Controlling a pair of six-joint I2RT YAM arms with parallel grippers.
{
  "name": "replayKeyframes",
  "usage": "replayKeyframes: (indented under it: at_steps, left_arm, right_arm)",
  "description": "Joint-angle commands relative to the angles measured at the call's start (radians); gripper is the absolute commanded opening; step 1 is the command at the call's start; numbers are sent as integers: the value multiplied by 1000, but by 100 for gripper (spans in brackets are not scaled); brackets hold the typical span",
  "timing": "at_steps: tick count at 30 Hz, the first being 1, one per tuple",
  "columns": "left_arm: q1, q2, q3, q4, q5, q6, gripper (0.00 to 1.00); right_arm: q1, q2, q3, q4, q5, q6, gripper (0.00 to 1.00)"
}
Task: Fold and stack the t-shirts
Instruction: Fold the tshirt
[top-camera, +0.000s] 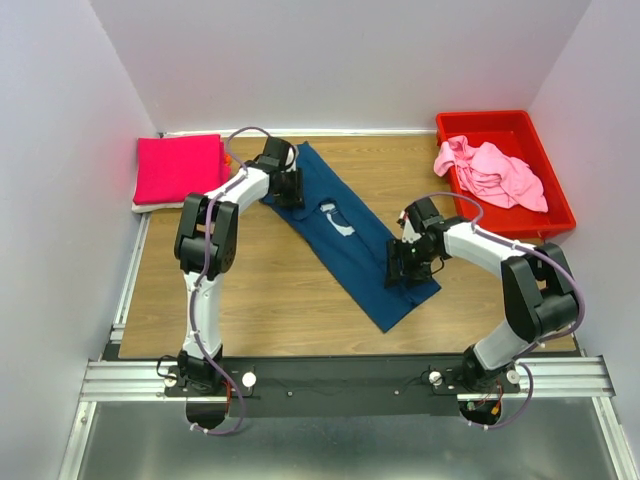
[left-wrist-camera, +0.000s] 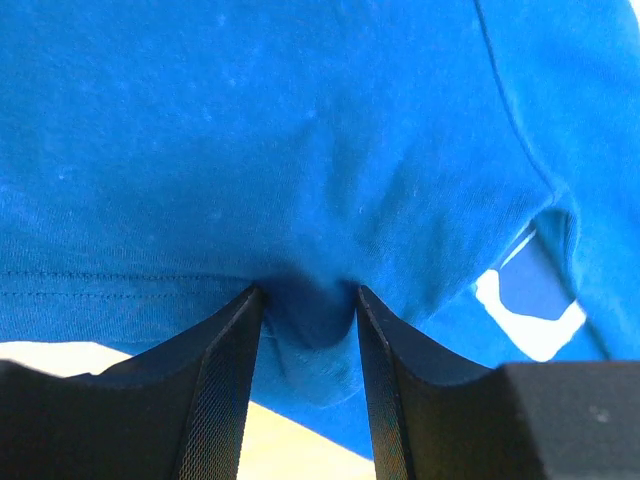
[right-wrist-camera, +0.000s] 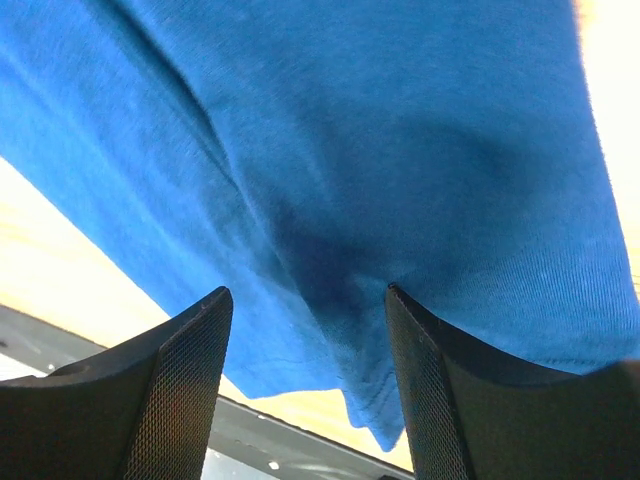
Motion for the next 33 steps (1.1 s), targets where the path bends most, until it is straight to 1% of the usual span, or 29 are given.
replayKeyframes:
  at_steps: [1, 7, 11, 18, 25, 30, 33]
  left_arm:
    - [7, 104, 38, -32, -75, 52, 51]
    - [7, 173, 137, -47, -46, 107, 51]
    - [7, 206, 174, -56, -37, 143, 51]
    - [-7, 250, 225, -67, -5, 218, 51]
    - [-19, 301, 294, -69, 13, 255, 51]
    - [-22, 348, 384, -75, 44, 252, 51]
    - [-24, 359, 412, -70, 58, 255, 51]
  right_arm:
    - [53, 40, -63, 29, -61, -9, 69]
    - [142, 76, -45, 54, -94, 26, 69]
    - [200, 106, -9, 63, -101, 37, 69]
    - [323, 220, 78, 83, -110, 65, 69]
    - [397, 303, 181, 97, -94, 117, 69]
    - [424, 347, 241, 99, -108, 114, 69]
    - [441, 369, 279, 99, -116, 114, 69]
